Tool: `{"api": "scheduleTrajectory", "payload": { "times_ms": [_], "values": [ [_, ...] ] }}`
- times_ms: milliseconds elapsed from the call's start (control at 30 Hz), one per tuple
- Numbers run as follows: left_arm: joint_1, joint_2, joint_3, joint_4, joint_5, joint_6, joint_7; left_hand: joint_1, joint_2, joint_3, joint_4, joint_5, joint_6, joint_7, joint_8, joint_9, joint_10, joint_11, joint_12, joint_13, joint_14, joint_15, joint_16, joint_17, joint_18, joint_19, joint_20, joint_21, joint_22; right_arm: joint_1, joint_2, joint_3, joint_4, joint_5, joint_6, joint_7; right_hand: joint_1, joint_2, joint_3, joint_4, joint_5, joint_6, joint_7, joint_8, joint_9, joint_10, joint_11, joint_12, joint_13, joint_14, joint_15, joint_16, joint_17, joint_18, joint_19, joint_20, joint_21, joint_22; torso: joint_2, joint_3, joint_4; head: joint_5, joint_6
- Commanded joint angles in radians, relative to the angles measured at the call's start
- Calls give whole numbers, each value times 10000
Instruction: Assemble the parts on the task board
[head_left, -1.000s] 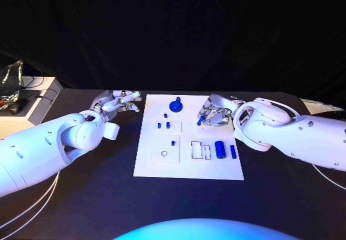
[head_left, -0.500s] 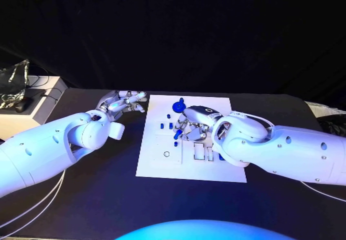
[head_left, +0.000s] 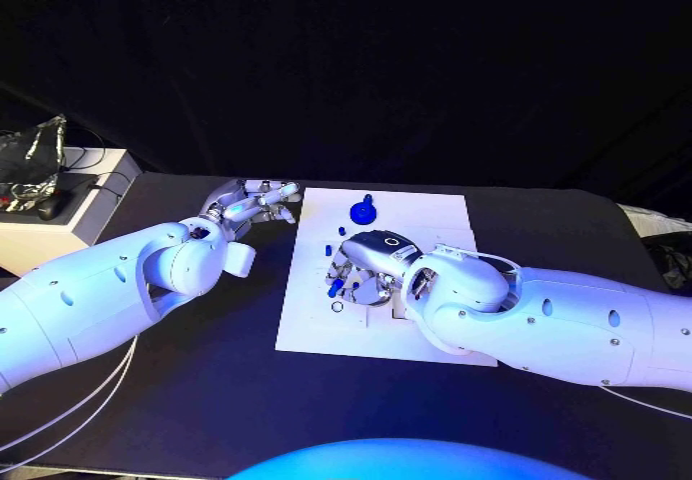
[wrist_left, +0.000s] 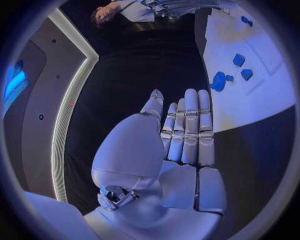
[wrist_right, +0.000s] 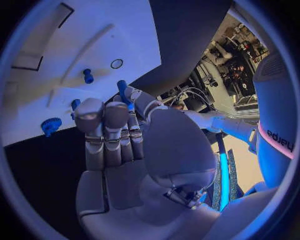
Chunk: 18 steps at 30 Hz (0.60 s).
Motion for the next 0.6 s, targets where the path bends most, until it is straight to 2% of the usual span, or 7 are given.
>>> {"api": "scheduleTrajectory", "payload": {
  "times_ms": [33, 200, 333, 600],
  "values": [
    [-2, 4, 6, 26, 61, 175, 43, -25, 92, -58, -15, -7, -6, 52, 51, 15, -34, 5, 48, -1, 1, 48, -54, -15, -105, 80, 16, -35, 9, -41, 40, -16, -80, -382, 278, 131, 39, 232, -3, -41, 5, 53, 20, 36, 11, 344, -310, 37, 30, -36, -55, 17, -14, 138, 152, -45, 7, 914, 4, 11, 1, 30, -52],
    [-2, -6, 6, 32, 61, 175, 38, -25, 92, -58, -15, -7, -6, 52, 51, 15, -34, 5, 48, -1, 1, 48, -54, -15, -105, 80, 16, -35, 9, -80, 81, -38, -111, -384, 369, 133, 39, 233, -3, -42, 4, 53, 20, 36, 11, 344, -310, 37, 30, -35, -55, 16, -15, 138, 151, -44, 8, 914, 6, 3, -3, 40, -84],
    [-2, -4, 6, 30, 61, 179, 37, -25, 92, -58, -15, -7, -6, 52, 51, 15, -34, 5, 48, -1, 1, 48, -54, -15, -105, 80, 16, -35, 9, -112, 118, -55, -167, -408, 465, 123, 37, 238, -6, -51, -4, 52, 21, 36, 8, 341, -310, 37, 30, -33, -54, 12, -21, 138, 144, -42, 16, 915, -3, 21, -10, 59, -124],
    [-2, -20, 6, 34, 61, 172, 34, -25, 92, -58, -15, -7, -6, 52, 51, 15, -34, 5, 48, -1, 1, 48, -54, -15, -105, 80, 16, -35, 9, -154, 131, -81, -217, -402, 548, 175, 37, 238, -6, -51, -4, 52, 21, 36, 8, 341, -310, 37, 30, -33, -54, 12, -21, 138, 144, -42, 16, 915, 1, 10, -11, 94, -179]
  ]
}}
